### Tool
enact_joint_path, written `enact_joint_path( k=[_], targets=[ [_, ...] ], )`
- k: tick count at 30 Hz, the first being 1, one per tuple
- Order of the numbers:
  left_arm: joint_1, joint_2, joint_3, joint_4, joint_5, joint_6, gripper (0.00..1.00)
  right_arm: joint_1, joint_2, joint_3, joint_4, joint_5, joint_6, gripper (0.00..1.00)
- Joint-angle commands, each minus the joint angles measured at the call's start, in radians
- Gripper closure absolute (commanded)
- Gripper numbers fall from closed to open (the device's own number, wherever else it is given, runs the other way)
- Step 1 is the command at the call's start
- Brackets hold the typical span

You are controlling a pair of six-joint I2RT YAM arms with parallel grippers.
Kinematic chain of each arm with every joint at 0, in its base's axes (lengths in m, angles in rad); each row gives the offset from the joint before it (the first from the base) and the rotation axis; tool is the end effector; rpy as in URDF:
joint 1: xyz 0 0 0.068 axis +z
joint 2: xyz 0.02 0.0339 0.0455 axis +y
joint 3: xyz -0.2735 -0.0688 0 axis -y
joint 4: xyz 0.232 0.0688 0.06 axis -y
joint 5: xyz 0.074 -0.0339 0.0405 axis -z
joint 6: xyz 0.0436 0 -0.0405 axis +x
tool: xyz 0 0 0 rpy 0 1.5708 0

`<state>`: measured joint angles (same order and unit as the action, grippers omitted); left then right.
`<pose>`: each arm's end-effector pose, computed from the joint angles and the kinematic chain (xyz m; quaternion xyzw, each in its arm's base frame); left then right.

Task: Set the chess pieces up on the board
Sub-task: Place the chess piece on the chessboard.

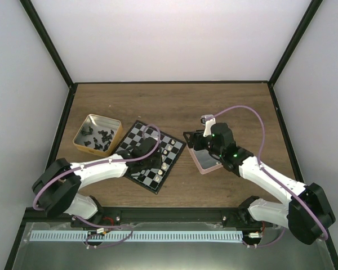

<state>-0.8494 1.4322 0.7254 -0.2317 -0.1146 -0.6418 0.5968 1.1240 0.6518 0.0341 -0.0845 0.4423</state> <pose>0.1800 -0.1971 0.1847 0.0806 0.9456 -0.1706 0.2650 0.1982 0.1391 0.2582 -0.0877 0.8389 0.2971 0.4476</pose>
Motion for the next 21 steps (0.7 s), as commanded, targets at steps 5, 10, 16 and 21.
enact_joint_path(
  k=[5,10,16,21],
  targets=[
    [-0.021,0.037,-0.010,0.037,-0.038,0.020,0.93,-0.006,0.004,0.002,0.016,0.011,-0.004,0.29],
    [-0.028,0.046,-0.012,0.033,-0.050,0.023,0.90,-0.007,0.015,0.005,0.015,0.010,-0.005,0.28],
    [-0.030,0.049,-0.004,0.019,-0.061,0.026,0.80,-0.007,0.020,0.004,0.015,0.008,-0.007,0.28],
    [-0.030,0.050,0.002,0.011,-0.038,0.022,0.79,-0.009,0.016,0.003,0.008,0.014,-0.006,0.28]
  ],
)
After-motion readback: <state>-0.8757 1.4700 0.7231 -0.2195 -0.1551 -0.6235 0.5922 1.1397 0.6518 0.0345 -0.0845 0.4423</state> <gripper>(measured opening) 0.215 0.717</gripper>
